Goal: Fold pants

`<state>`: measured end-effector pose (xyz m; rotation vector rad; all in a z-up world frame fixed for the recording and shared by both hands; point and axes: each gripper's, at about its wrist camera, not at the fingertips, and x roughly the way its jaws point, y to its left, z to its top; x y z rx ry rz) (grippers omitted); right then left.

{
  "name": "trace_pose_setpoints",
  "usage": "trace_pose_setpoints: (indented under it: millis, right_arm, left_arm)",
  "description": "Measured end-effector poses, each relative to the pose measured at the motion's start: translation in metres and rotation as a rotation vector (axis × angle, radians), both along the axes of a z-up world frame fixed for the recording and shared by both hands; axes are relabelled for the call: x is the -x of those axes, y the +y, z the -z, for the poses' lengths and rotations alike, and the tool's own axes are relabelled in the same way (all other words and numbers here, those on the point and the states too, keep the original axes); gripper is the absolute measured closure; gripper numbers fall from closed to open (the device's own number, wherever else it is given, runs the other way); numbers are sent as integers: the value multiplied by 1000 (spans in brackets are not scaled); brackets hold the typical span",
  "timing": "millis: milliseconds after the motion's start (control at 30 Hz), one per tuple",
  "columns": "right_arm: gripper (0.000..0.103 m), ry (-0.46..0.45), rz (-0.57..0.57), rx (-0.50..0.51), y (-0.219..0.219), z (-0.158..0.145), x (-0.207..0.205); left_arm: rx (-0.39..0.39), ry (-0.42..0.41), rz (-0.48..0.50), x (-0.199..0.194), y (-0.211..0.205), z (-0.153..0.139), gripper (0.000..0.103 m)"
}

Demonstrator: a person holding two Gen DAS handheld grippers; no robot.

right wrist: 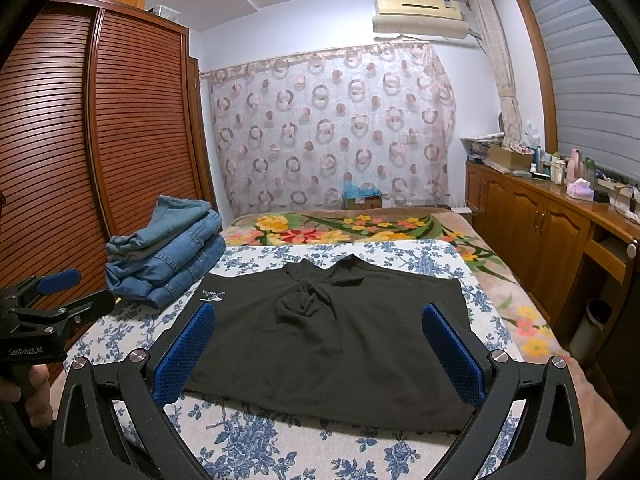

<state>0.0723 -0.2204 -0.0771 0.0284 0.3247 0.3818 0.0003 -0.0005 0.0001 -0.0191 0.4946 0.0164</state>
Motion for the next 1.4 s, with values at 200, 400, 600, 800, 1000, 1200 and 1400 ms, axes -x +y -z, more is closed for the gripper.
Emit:
trace_pose_setpoints:
  millis: [200,400,600,800,1000,1200,1400]
  right_arm:
    - [0,-1,0,0,0,0,0]
    - [0,-1,0,0,1,0,0]
    - [0,-1,-1,0,1,0,0]
    - [0,-2,-2,0,2,0,1]
    - [0,6,1,1,2,2,0]
    - [0,18,9,20,2,4,-2]
    - [0,42,29,23,-3,9,-9]
  left_arm:
    - [-1,0,0,0,0,0,0]
    - [-2,-1,0,0,0,0,0]
    - [-3,-2,0,0,0,0,0]
    - [-3,-1,1,0,0,0,0]
    - [6,25,12,-5,-7,-6,0]
    - [15,72,42,-11,-17,4,0]
    - [17,111,64,-20,-15,19,0]
